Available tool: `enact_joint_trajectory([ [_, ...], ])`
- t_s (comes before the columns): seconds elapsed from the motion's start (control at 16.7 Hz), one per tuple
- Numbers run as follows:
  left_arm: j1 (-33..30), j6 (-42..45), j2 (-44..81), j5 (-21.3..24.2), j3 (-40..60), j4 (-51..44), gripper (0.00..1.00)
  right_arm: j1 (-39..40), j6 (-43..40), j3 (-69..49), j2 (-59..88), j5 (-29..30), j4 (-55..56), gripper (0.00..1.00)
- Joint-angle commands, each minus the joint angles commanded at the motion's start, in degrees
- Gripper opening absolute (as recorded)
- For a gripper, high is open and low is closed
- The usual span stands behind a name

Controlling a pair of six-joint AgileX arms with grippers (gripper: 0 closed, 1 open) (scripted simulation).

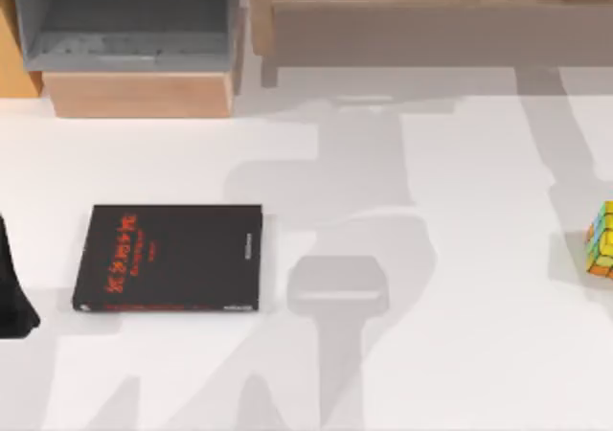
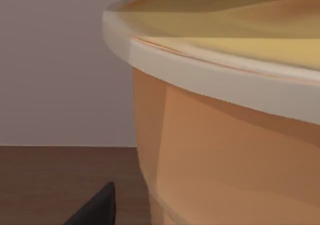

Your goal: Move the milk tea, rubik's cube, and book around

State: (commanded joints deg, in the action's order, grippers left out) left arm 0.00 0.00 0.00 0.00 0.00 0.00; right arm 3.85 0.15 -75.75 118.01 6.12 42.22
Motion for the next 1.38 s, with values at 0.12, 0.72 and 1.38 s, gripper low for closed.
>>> enact_joint_trajectory([
  [0.12,0.0,0.0,0.0,0.0,0.0,0.0,1.0,0.0,0.0,0.0,0.0,0.0,0.0,0.85],
  [0.72,0.0,0.0,0.0,0.0,0.0,0.0,1.0,0.0,0.0,0.0,0.0,0.0,0.0,0.1],
  [1.38,0.0,0.0,0.0,0.0,0.0,0.0,1.0,0.2,0.09,0.19,-0.29,-0.02,0.04,0.0],
])
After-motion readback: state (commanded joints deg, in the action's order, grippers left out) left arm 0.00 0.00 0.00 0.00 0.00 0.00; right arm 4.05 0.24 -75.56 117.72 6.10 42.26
